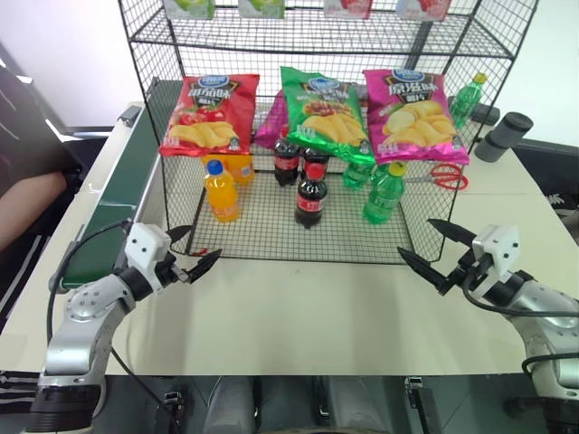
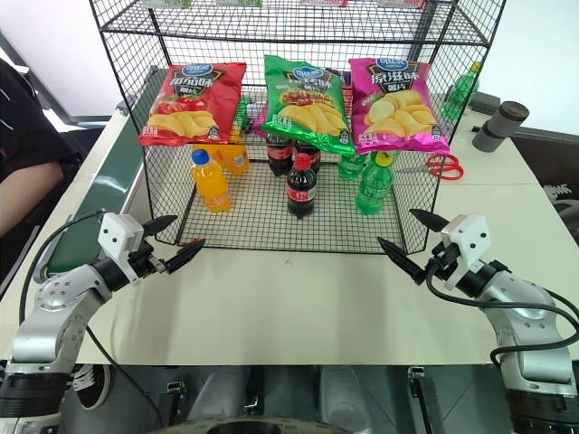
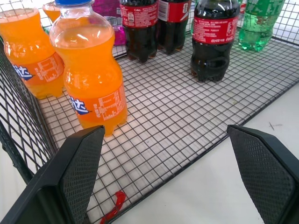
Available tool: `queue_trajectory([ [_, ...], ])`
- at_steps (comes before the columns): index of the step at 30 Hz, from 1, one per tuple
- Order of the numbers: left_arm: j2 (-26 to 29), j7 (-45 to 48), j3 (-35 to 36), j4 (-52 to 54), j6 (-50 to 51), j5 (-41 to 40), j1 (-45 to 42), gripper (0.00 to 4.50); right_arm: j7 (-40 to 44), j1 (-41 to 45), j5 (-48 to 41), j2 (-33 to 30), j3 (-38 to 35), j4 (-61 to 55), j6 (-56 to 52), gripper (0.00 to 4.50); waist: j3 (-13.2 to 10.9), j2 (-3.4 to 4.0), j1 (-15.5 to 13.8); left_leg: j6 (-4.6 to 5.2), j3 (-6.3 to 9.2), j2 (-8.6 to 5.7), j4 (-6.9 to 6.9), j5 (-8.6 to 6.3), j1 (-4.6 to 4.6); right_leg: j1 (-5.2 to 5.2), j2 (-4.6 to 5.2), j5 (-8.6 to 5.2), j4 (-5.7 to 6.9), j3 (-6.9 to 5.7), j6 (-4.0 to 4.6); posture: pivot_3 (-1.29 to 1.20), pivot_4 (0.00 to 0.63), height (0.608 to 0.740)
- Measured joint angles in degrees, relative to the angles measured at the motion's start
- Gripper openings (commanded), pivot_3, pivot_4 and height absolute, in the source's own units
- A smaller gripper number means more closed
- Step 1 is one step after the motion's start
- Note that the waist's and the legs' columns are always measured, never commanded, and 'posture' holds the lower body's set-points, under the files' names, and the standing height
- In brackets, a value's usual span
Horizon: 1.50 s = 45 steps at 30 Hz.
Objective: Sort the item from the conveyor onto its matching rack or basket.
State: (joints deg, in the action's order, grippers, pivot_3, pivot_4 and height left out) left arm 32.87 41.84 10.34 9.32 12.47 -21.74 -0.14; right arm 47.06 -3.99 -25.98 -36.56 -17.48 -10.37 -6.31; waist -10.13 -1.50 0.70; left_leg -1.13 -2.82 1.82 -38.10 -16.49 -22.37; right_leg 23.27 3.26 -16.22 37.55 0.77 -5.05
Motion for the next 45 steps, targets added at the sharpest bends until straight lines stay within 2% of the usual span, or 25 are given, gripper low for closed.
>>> queue_trajectory([
  [15, 0.7, -1.5, 0.8, 3.2, 3.2, -0.2, 2.0, 4.50, 0.0, 0.1, 0.1, 0.0, 0.4, 0.6, 0.5, 4.49, 0.0, 0.00, 0.0, 0.00, 0.00, 0.00, 0.00, 0.00, 0.01, -0.01, 0.00, 0.00, 0.00, 0.00, 0.00, 0.00, 0.150, 0.740],
  [45, 0.2, -4.5, 2.2, 5.6, 4.1, -0.2, 4.4, 4.50, 0.4, 5.9, 1.7, 0.2, 3.9, 3.9, 0.4, 4.49, 0.0, 0.00, 0.1, 0.00, 0.01, 0.00, -0.02, 0.00, 0.02, -0.03, 0.00, 0.00, 0.02, 0.01, 0.00, 0.00, 0.150, 0.740],
])
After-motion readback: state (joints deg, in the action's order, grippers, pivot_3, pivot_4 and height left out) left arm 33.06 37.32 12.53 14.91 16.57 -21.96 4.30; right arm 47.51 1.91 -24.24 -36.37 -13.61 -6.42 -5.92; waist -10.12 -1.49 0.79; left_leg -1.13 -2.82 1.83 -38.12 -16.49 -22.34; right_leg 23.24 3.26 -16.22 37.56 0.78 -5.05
